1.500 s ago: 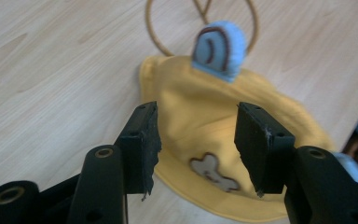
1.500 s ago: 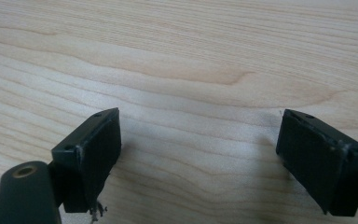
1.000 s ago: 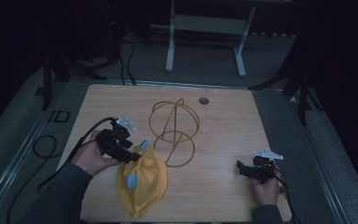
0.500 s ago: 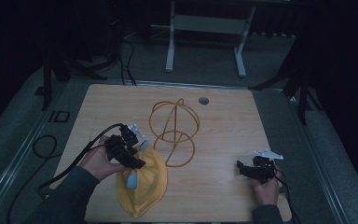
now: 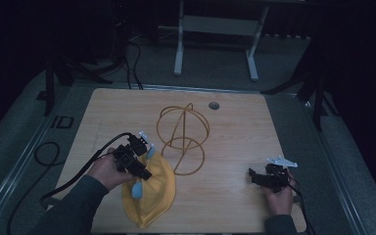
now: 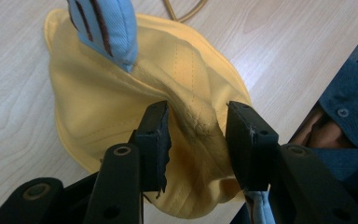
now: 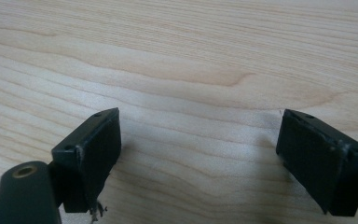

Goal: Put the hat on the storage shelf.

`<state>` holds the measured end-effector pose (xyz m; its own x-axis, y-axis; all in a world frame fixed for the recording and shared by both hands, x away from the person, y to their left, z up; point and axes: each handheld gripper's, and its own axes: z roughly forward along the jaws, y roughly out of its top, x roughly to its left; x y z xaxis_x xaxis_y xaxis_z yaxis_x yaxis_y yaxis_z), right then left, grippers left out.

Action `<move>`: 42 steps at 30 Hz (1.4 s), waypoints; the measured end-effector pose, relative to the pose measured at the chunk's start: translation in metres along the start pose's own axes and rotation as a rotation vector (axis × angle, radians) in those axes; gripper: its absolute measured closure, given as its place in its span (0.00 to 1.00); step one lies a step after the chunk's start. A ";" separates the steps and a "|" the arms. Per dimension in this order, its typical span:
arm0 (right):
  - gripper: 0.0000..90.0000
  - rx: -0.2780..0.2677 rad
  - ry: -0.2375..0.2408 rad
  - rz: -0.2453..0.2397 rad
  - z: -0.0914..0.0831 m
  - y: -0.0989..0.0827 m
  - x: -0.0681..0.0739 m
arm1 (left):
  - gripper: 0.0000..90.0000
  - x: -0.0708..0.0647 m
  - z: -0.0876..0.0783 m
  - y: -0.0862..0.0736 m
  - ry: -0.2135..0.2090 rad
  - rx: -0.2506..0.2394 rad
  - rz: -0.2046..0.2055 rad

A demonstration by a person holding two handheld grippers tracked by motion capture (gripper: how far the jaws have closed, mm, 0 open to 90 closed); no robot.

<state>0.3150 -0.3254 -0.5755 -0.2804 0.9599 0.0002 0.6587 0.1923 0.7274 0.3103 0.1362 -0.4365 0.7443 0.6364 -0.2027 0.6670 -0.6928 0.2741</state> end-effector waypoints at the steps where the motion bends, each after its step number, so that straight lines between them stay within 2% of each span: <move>1: 0.15 0.000 0.000 0.000 0.000 0.000 0.000 | 0.73 0.001 0.001 0.000 0.001 0.002 0.001; 5: 0.15 0.000 0.000 0.000 0.000 0.000 0.000 | 0.86 0.004 -0.003 0.000 0.026 -0.008 -0.005; 7: 0.15 0.000 0.000 -0.001 0.000 0.000 0.000 | 0.89 0.009 -0.010 -0.001 0.052 -0.013 -0.025; 8: 0.15 0.000 0.000 0.001 0.000 0.000 0.000 | 0.89 0.009 -0.010 -0.001 0.052 -0.013 -0.025; 9: 0.15 0.000 0.001 0.001 0.000 0.000 0.000 | 0.90 0.013 -0.014 -0.003 0.072 -0.021 -0.036; 16: 0.15 -0.001 0.001 0.004 0.000 0.000 0.000 | 0.92 0.025 -0.026 -0.006 0.099 -0.043 -0.057; 25: 0.15 -0.001 0.000 -0.004 0.000 0.000 0.000 | 0.92 0.051 -0.052 -0.009 0.112 -0.078 -0.089; 35: 0.15 -0.001 0.000 -0.001 0.001 0.001 0.000 | 0.92 0.068 -0.067 -0.014 0.110 -0.088 -0.093; 42: 0.15 -0.003 0.001 -0.001 0.001 0.001 0.000 | 0.92 0.079 -0.080 -0.018 0.127 -0.099 -0.101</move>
<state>0.3159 -0.3251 -0.5757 -0.2817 0.9595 0.0002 0.6565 0.1927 0.7293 0.3547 0.2263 -0.3818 0.6590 0.7433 -0.1150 0.7270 -0.5904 0.3505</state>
